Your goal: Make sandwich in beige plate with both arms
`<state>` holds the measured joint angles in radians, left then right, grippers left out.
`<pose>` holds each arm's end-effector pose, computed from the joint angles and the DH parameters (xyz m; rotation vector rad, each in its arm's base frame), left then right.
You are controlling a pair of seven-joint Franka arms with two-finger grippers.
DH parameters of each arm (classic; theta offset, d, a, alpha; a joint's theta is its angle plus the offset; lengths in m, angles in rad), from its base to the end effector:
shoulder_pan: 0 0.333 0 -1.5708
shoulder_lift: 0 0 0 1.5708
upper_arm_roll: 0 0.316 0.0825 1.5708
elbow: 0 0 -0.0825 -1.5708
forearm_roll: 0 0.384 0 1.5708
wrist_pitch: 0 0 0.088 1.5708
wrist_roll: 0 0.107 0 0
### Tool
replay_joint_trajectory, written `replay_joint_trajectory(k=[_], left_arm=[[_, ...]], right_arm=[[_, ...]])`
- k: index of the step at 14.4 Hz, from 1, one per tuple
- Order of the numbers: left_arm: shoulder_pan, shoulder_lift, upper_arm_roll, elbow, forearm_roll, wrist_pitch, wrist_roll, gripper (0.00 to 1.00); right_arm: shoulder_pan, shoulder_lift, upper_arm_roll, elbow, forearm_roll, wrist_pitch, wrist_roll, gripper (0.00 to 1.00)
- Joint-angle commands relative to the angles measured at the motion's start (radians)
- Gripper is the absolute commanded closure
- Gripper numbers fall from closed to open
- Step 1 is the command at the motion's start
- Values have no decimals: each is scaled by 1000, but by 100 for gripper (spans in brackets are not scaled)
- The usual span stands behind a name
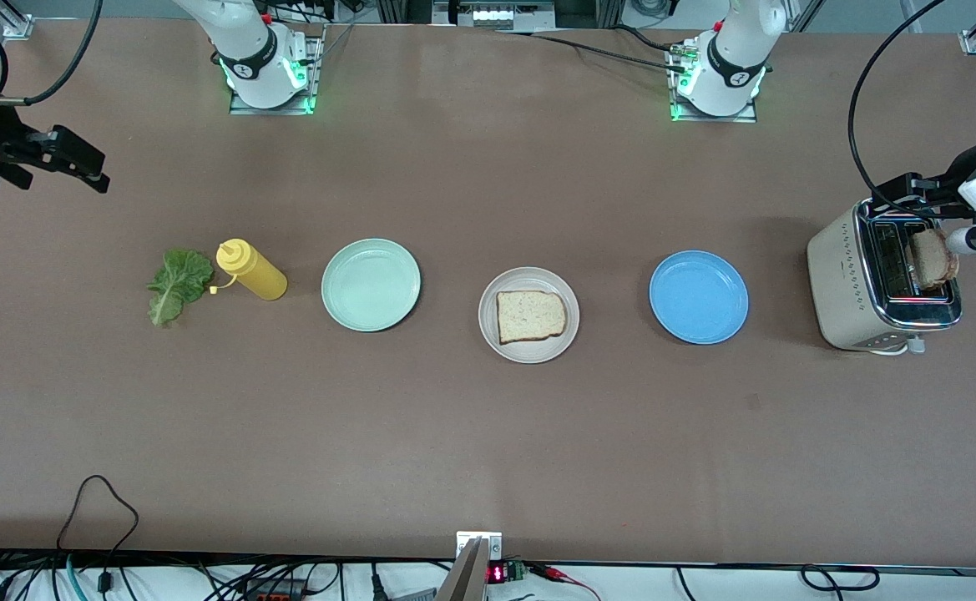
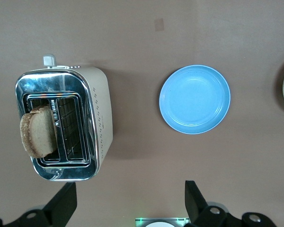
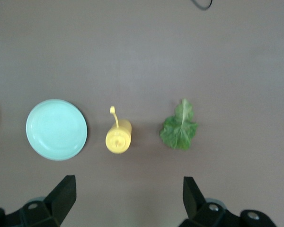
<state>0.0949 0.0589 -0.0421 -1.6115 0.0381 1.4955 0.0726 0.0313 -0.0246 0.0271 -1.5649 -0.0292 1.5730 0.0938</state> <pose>0.5583 0.0344 0.5669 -3.1047 0.0317 0.2751 0.5467 0.0290 0.6411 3.1133 -0.0558 0.0543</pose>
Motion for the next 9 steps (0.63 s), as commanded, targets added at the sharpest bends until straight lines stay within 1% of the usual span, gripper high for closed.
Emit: replay_joint_trajectory(k=[1,6,9], left_arm=[[5,6,-4,24,-11,-17,3,0],[5,6,-9,24,-11,-17,4,0],[5,4,-12,22,-11,-17,3,0]], right_arm=[[-10,-15,11,-21,-15,27,23,0],[-10,-14,11,-27,-18,19,12,0],[-27,6,1,-99,-18,33,1,0]])
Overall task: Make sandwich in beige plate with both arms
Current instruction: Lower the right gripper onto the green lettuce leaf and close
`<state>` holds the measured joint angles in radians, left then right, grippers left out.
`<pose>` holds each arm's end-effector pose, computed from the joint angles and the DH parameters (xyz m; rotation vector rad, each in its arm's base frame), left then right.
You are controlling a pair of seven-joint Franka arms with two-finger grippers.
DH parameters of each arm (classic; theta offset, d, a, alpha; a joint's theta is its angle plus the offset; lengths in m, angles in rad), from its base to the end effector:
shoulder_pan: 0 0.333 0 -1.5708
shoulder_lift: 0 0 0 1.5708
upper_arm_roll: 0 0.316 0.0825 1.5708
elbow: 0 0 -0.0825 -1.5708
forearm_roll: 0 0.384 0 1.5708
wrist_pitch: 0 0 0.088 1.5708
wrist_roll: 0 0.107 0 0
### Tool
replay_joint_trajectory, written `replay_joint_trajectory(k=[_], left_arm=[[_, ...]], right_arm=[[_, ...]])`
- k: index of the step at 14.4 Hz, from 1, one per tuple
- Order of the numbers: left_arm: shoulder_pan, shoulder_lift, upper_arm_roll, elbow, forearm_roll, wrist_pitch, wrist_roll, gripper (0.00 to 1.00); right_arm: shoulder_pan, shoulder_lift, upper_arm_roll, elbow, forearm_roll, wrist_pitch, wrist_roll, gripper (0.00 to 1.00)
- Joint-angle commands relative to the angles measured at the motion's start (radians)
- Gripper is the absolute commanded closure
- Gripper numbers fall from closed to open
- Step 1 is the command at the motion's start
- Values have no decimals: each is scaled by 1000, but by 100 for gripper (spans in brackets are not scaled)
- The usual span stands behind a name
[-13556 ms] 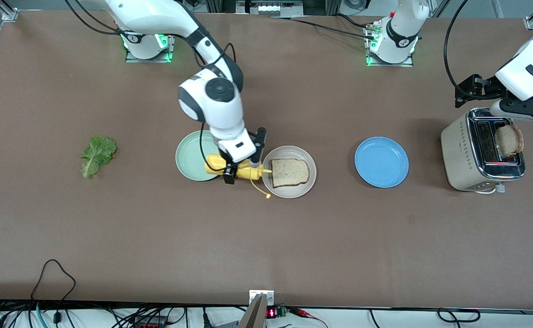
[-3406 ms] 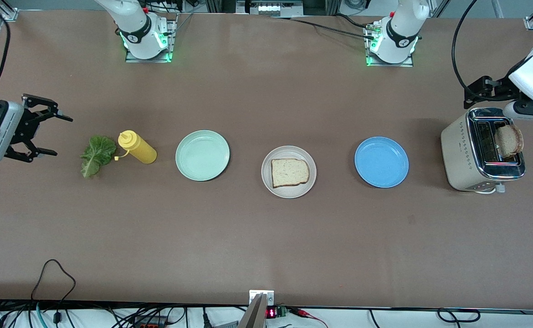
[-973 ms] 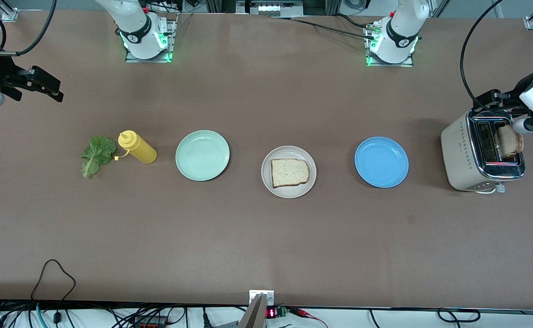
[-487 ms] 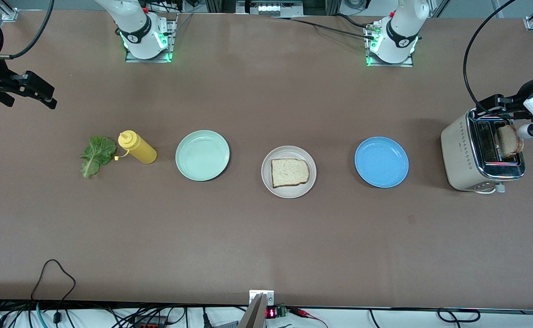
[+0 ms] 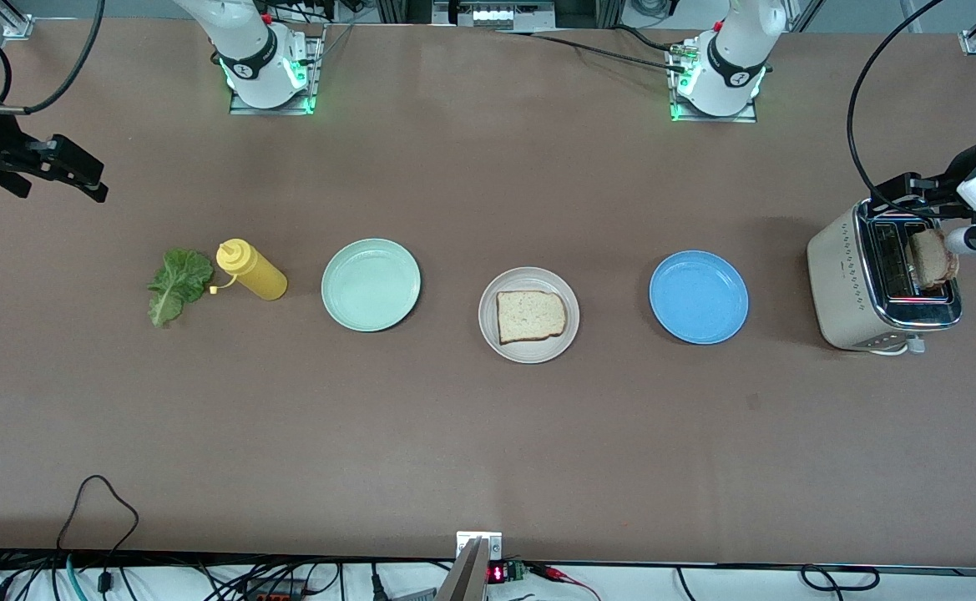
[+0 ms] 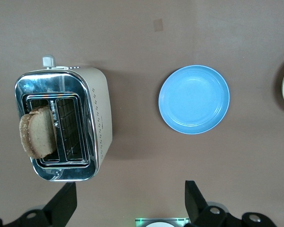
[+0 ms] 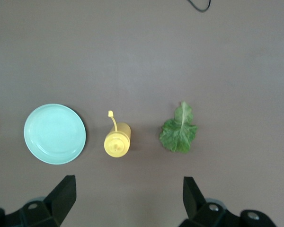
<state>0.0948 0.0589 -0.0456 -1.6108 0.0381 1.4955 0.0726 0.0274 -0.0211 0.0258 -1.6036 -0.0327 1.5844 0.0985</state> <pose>0.5584 0.0325 0.5672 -3.1045 0.0373 0.2739 0.5484 0.0259 0.6219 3.1078 -0.0698 0.0068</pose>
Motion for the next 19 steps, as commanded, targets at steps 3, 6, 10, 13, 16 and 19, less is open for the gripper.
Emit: replay_joint_trajectory(k=[3,6,10,13,16,19], left_arm=[[5,4,-10,22,-12,-33,6,0],[5,4,-10,22,-12,-41,4,0],[5,4,-10,22,-12,-43,6,0],[5,4,-10,22,-12,-41,6,0],[5,4,-10,22,-12,-43,6,0],[3,4,-10,22,-14,-41,3,0]], right_arm=[[-58,55,-3,-113,-39,98,-86,0],[-57,95,-64,-202,-52,225,-120,0],[-54,179,-135,-346,-67,475,-154,0],[-55,286,-159,-368,-70,589,-165,0],[-57,394,-181,-369,-70,684,-174,0],[-58,467,-181,-369,-70,778,-174,0]])
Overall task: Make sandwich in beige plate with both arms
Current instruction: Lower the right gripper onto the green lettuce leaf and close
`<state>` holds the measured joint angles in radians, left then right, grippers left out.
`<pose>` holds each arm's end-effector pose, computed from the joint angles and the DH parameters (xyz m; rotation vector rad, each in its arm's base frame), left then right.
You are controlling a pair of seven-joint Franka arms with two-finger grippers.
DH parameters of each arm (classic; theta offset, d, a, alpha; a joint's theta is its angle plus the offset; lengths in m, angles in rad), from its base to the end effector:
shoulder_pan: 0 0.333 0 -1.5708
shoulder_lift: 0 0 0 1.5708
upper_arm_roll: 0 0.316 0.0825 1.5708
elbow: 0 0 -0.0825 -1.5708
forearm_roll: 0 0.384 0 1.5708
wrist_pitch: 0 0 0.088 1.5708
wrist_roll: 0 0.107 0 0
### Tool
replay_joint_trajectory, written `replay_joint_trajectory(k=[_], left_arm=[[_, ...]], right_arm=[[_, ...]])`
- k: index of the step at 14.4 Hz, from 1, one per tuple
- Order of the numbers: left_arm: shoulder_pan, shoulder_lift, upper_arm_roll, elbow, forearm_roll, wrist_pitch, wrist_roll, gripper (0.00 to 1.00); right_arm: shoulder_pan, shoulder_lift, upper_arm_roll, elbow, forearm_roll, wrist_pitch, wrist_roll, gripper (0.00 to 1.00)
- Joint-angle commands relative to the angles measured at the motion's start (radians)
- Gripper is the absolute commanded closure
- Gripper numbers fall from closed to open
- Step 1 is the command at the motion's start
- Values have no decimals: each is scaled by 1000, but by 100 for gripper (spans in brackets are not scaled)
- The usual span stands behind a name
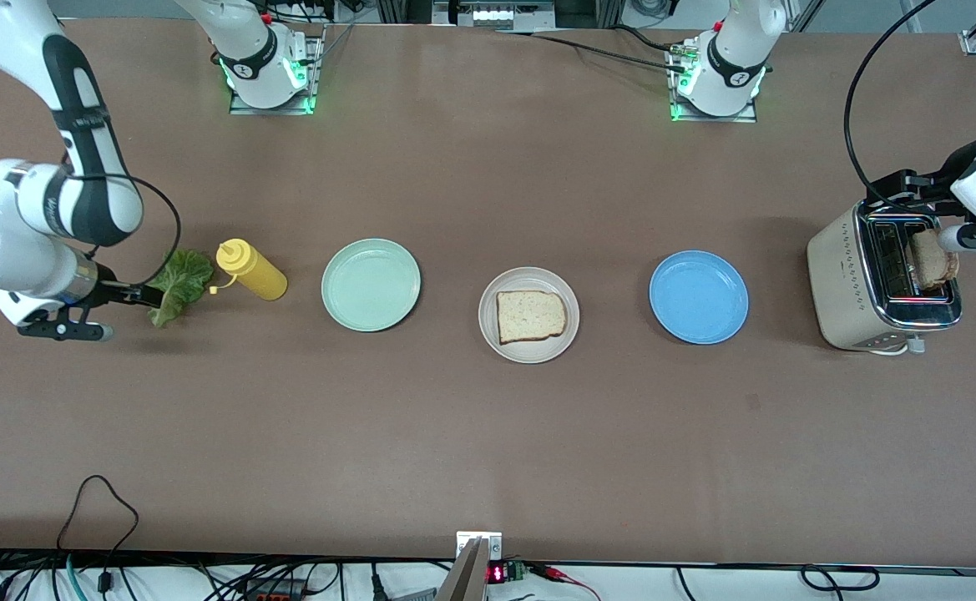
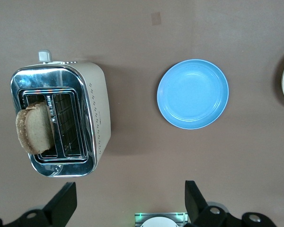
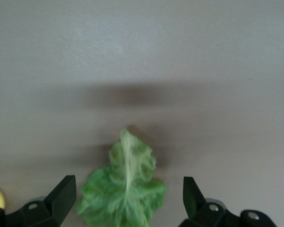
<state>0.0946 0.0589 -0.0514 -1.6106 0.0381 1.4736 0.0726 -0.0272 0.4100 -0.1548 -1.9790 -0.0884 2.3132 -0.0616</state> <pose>0.5560 0.0292 0.5659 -3.1023 0.0460 0.3074 0.5946 -0.1082 0.2556 3.0228 -0.0722 -0.1319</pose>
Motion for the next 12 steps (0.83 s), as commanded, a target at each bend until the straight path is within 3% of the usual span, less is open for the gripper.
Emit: replay_joint_trajectory(k=[1,5,7,12], left_arm=[[5,4,-4,21,-14,-21,3,0],[4,4,-4,21,-14,-21,3,0],[4,4,-4,21,-14,-21,3,0],[4,4,-4,21,-14,-22,3,0]], right_arm=[[-3,58,0,2,-14,76,-14,0],[-5,81,0,-29,-14,118,-17,3],[-7,89,0,-30,-14,121,-17,17],[-8,89,-2,-32,-14,121,-55,67]])
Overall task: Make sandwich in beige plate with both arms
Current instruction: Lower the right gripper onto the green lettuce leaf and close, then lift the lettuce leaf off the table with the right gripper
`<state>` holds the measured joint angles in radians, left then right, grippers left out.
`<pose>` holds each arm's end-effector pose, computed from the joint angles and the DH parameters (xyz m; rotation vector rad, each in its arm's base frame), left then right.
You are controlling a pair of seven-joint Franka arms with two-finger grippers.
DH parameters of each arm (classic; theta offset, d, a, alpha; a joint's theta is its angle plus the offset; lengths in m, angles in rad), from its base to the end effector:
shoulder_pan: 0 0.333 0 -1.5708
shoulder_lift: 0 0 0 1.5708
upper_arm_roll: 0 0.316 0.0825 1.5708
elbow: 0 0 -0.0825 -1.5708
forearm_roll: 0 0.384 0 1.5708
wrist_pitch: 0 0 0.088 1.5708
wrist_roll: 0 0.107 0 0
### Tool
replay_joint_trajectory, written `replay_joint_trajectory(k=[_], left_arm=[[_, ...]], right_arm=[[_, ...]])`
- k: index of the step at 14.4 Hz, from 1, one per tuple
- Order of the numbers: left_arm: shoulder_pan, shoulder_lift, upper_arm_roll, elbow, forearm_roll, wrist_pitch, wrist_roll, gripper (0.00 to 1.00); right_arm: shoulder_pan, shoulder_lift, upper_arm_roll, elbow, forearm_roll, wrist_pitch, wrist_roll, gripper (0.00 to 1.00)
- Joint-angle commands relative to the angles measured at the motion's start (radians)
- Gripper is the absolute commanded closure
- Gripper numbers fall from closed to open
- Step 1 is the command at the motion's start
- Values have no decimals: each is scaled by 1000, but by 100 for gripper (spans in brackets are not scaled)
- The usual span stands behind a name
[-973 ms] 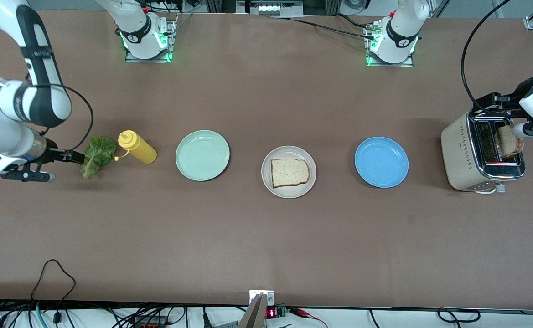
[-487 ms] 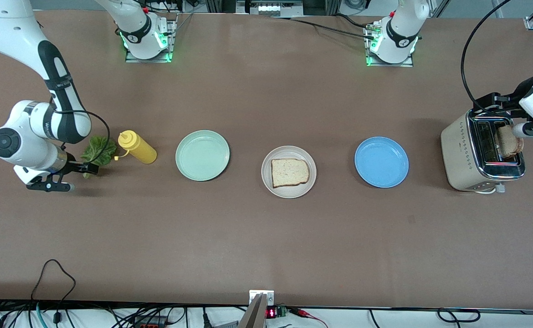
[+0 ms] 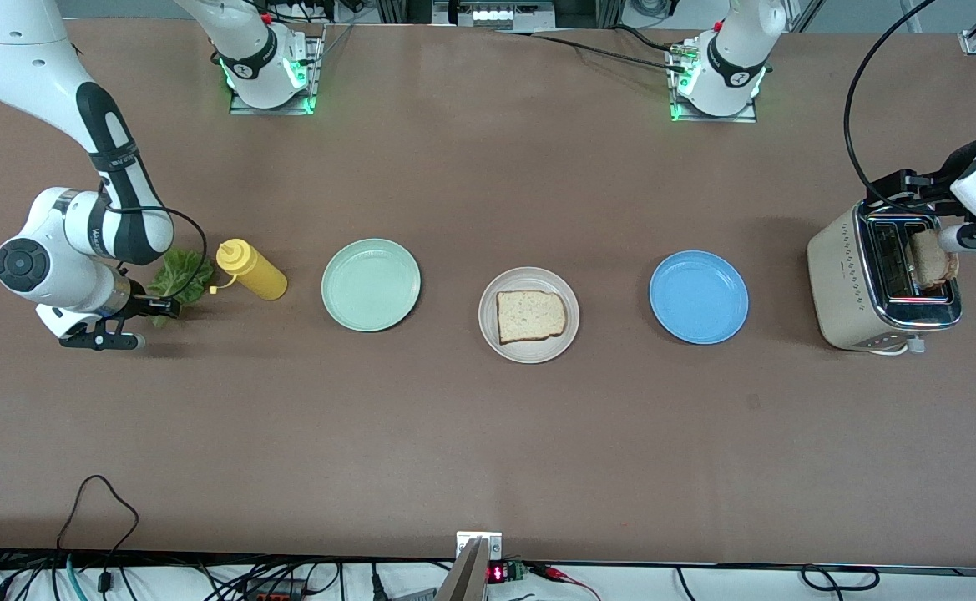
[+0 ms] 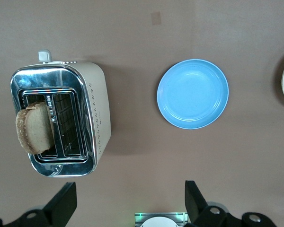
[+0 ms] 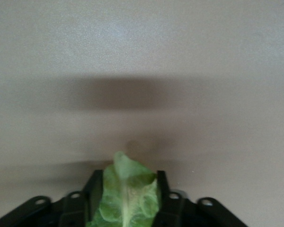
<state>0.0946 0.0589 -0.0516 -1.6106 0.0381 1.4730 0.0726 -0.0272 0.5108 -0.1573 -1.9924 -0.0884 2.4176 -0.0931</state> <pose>0.5559 0.0291 0.5658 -3.1023 0.0463 0.3083 0.5909 -0.1091 0.1986 3.0172 -0.0091 -0.1500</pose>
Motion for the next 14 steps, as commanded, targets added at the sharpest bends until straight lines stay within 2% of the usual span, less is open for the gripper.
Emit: replay_joint_trajectory(k=[1,4,5,11,14], left_arm=[[4,4,-4,21,-14,-22,3,0],[4,4,-4,21,-14,-22,3,0],[4,4,-4,21,-14,-22,3,0],[4,4,-4,21,-14,-22,4,0],[4,4,-4,21,-14,-22,3,0]], right_arm=[[-8,-12,-1,-19,-14,17,-31,75],[-7,-15,-1,-17,-14,11,-45,97],[-7,-20,-1,-16,-14,9,-65,100],[-11,-136,-11,6,-13,-9,-192,100],[-14,-218,-15,35,-7,-80,-266,100]])
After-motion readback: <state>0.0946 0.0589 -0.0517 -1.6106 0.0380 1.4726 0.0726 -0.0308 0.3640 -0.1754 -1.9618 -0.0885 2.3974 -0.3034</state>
